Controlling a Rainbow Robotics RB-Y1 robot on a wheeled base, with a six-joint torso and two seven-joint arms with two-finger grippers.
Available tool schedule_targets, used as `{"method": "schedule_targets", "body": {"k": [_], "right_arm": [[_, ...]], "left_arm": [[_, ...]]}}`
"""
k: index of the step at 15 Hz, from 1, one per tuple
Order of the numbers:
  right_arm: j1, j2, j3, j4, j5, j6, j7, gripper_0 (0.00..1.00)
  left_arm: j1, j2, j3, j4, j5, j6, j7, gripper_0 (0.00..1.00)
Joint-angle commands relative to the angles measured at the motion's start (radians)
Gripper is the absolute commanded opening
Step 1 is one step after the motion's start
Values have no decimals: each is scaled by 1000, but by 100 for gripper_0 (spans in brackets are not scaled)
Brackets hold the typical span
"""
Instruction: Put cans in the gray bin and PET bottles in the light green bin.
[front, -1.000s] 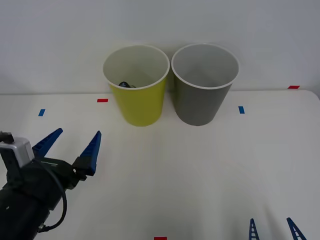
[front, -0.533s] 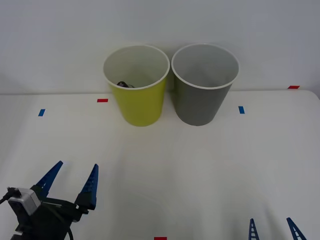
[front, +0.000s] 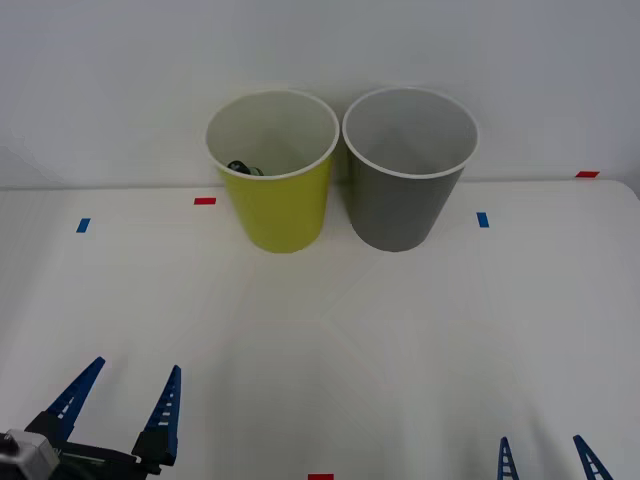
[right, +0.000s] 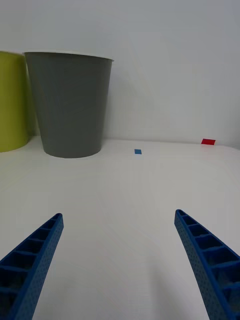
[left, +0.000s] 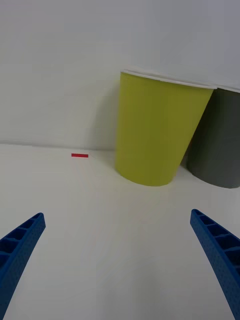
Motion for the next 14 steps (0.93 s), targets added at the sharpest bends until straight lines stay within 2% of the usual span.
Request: {"method": "schedule_targets", "body": {"k": [1,3,5,7,9,14], "right_arm": [[0,0,0,0,0,0,0,77],[0,0,0,0,0,0,0,77],[0,0,0,0,0,0,0,77],[0,0,0,0,0,0,0,77],[0,0,0,0,0,0,0,77],[0,0,0,0,0,0,0,77]], "left_arm": [[59,-27,7,82,-48,-103,-13,100],[102,-26,10,83,-59,-122,-28,100],[136,-35,21,129,-68,-192,-78,100],[133,-89,38,215,-70,-264,-153,100],[139,-129,73,224,-84,-266,-147,100],[151,-124,78,224,-93,-287,-110,100]]}}
